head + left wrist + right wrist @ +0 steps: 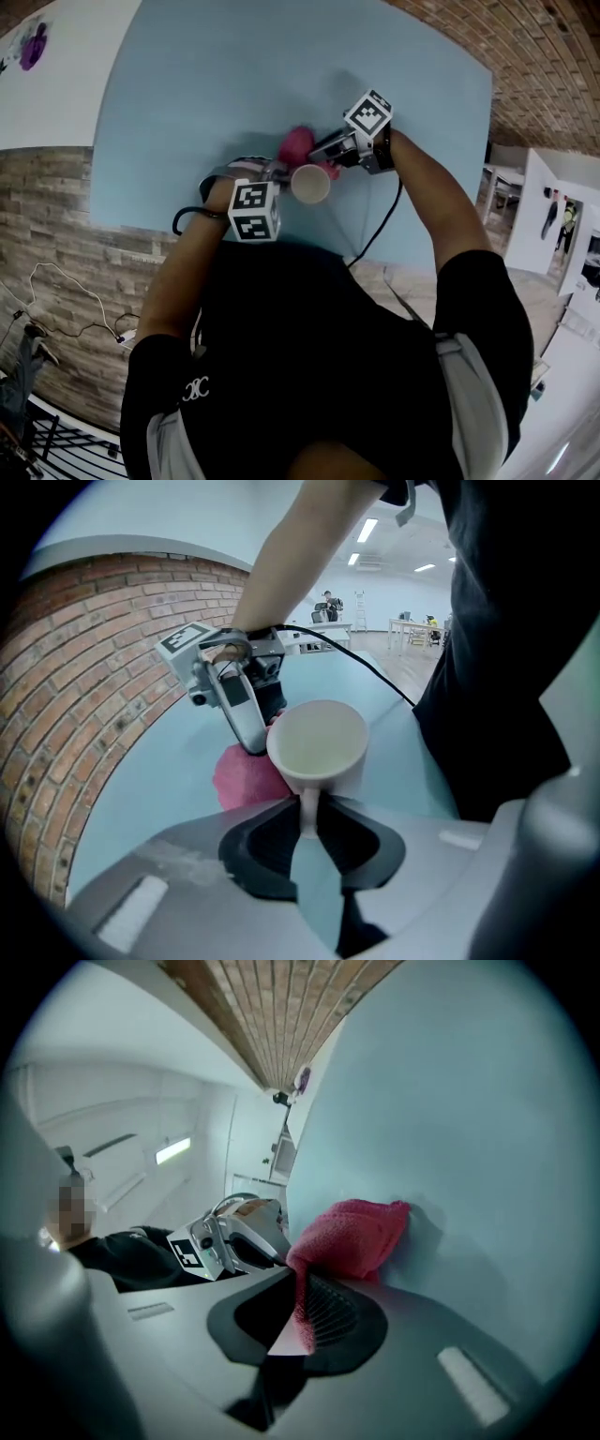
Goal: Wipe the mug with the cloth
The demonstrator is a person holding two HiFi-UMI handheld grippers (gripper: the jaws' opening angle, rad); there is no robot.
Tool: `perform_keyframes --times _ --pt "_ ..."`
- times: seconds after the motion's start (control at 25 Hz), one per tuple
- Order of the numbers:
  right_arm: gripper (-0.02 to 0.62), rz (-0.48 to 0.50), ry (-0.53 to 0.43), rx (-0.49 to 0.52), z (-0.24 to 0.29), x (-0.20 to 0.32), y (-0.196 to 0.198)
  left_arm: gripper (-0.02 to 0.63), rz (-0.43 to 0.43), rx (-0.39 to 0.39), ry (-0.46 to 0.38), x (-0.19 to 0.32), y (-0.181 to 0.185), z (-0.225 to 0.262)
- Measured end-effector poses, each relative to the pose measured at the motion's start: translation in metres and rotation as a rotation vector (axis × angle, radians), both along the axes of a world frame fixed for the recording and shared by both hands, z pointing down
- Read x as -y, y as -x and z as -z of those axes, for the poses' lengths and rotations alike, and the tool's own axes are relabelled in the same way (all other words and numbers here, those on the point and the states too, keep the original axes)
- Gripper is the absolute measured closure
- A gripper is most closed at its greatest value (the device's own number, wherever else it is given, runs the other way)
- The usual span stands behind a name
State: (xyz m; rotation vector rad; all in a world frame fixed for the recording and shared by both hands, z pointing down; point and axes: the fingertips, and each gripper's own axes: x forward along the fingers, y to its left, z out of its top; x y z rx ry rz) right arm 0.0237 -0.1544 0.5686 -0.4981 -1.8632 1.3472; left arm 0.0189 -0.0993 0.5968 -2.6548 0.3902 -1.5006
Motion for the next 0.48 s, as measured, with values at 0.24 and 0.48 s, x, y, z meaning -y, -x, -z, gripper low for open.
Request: perform_keyframes --times 0.24,0.48 --pt "0.558 -0.215 0.118 0.175 0.014 -0.007 -0.016 0.54 0.072 0.024 -0.015 0.0 0.003 -0.002" --pt "0.558 -0.316 0.115 0.213 0.013 -0.029 -0.046 0.535 0.222 -0.017 0.021 -0.001 0.008 -0.002"
